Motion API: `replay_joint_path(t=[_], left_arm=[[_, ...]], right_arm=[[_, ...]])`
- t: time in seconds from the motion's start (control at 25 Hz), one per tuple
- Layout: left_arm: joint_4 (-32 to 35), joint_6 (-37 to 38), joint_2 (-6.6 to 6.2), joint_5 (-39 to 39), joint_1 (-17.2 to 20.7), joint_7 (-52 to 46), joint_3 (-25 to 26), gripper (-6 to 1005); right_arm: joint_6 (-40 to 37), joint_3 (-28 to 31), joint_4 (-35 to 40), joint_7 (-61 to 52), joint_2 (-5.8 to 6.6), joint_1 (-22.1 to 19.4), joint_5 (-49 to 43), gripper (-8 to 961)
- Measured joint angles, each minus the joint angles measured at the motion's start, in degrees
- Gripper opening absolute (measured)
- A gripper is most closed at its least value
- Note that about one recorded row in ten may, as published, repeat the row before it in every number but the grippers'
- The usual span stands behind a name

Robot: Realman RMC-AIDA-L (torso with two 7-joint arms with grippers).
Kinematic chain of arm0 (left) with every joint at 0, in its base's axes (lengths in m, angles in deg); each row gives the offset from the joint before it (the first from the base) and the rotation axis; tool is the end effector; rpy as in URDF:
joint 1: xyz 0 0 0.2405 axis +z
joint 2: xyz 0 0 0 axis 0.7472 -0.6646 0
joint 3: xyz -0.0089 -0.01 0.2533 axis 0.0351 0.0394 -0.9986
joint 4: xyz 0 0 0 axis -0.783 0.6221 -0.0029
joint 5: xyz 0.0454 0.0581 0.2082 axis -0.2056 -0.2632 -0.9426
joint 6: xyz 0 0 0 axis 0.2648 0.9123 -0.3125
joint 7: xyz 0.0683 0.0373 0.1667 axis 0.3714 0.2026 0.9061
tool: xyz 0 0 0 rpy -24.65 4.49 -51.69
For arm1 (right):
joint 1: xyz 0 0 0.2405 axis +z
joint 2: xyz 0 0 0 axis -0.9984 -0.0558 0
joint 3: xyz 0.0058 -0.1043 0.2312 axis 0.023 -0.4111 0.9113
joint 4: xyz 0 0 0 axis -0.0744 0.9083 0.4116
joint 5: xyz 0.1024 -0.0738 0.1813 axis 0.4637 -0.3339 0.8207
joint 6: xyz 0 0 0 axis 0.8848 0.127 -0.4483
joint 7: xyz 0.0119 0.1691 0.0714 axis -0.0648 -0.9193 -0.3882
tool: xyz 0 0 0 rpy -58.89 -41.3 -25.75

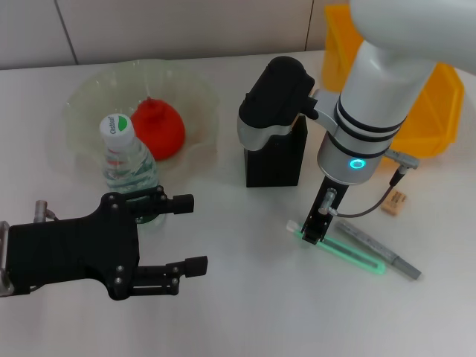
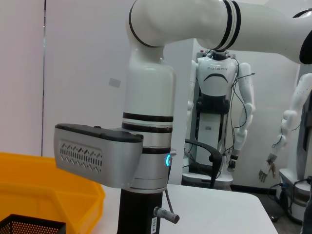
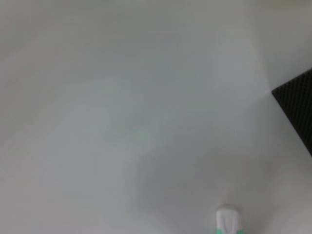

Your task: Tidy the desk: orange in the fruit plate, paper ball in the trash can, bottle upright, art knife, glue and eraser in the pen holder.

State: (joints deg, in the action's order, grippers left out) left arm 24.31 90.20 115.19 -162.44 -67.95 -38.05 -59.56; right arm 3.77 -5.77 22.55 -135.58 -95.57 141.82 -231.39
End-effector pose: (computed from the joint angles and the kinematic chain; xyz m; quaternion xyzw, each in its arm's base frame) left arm -0.2125 0.2849 -0.0334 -0.9474 -0.0572 -0.3129 0.0345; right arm 0.1771 0.3766 -0.1100 -0.9036 0.2562 -0.3274 0.1029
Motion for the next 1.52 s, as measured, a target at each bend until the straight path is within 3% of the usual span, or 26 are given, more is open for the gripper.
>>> replay_joint_path(t=[1.2, 1.52], left_arm=[[-0.1, -0.7, 0.0, 0.0, -0.1, 0.6, 0.0, 802], [-0.1, -0.8, -0.07, 0.0, -0.1, 0.6, 1.0, 802]], right_arm=[[0.2, -0.2, 0.7, -0.6, 0.0, 0.1, 0.9, 91], [-0.5, -0.1, 5.2, -1.7, 0.08, -2.5, 0.7, 91]])
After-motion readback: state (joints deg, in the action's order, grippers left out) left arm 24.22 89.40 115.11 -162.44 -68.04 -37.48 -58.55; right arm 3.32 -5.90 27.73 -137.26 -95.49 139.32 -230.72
